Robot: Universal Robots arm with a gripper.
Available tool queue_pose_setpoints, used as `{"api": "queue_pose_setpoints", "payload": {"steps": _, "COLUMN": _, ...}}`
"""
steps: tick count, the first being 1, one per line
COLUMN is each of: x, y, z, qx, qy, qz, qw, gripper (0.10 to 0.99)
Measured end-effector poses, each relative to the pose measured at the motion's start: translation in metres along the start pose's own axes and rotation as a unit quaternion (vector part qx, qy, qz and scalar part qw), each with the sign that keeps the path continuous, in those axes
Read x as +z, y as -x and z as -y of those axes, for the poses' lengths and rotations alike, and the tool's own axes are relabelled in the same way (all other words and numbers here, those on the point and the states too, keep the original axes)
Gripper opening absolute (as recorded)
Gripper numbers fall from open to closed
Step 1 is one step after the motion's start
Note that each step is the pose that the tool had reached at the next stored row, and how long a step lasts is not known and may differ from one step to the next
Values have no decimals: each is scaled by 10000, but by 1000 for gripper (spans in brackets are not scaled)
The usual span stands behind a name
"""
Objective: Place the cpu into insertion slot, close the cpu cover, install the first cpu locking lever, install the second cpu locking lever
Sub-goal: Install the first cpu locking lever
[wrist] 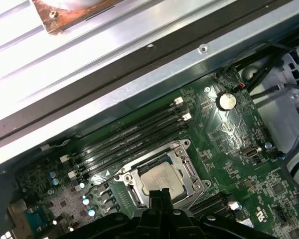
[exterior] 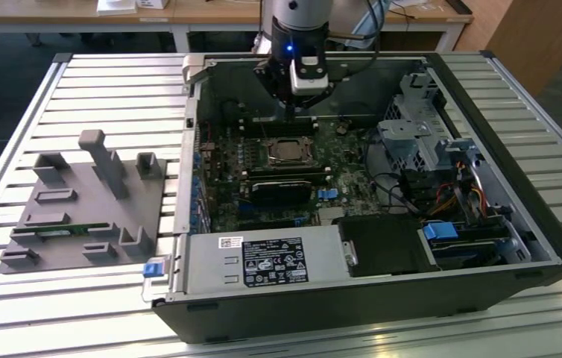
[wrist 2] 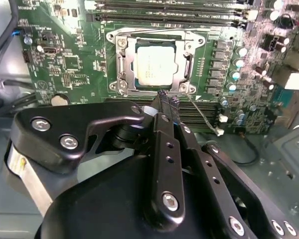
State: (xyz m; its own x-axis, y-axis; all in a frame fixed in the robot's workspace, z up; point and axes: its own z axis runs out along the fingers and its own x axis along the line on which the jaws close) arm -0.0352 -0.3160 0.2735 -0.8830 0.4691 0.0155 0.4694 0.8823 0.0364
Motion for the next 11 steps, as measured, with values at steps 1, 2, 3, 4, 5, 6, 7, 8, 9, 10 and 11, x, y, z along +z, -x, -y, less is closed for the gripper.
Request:
{"api": "queue_pose_setpoints", "payload": {"steps": 1, "x": 0, "y": 0, "z": 0, "qx": -58, "qy": -1, "qz": -2, "qw": 10000, "gripper": 106}}
{"api": "queue_pose_setpoints", "payload": {"steps": 2, "x": 0, "y": 0, "z": 0, "qx": -111, "qy": -2, "qz": -4, "qw": 9999, "gripper": 106}}
{"api": "queue_pose_setpoints", "payload": {"steps": 3, "x": 0, "y": 0, "z": 0, "qx": -165, "qy": -3, "qz": -6, "qw": 9999, "gripper": 106}}
{"api": "queue_pose_setpoints", "payload": {"steps": 4, "x": 0, "y": 0, "z": 0, "qx": -221, "qy": -3, "qz": -8, "qw": 9998, "gripper": 106}}
{"api": "queue_pose_setpoints", "payload": {"steps": 5, "x": 0, "y": 0, "z": 0, "qx": -272, "qy": -4, "qz": -10, "qw": 9996, "gripper": 106}}
{"api": "queue_pose_setpoints", "payload": {"steps": 6, "x": 0, "y": 0, "z": 0, "qx": -319, "qy": -5, "qz": -12, "qw": 9995, "gripper": 106}}
{"api": "queue_pose_setpoints", "payload": {"steps": 7, "x": 0, "y": 0, "z": 0, "qx": -360, "qy": -6, "qz": -13, "qw": 9994, "gripper": 106}}
{"api": "queue_pose_setpoints", "payload": {"steps": 8, "x": 0, "y": 0, "z": 0, "qx": -391, "qy": -6, "qz": -14, "qw": 9992, "gripper": 106}}
{"api": "queue_pose_setpoints", "payload": {"steps": 9, "x": 0, "y": 0, "z": 0, "qx": -420, "qy": -6, "qz": -15, "qw": 9991, "gripper": 106}}
{"api": "queue_pose_setpoints", "payload": {"steps": 10, "x": 0, "y": 0, "z": 0, "qx": -447, "qy": -7, "qz": -16, "qw": 9990, "gripper": 106}}
{"api": "queue_pose_setpoints", "payload": {"steps": 11, "x": 0, "y": 0, "z": 0, "qx": -477, "qy": -7, "qz": -17, "qw": 9989, "gripper": 106}}
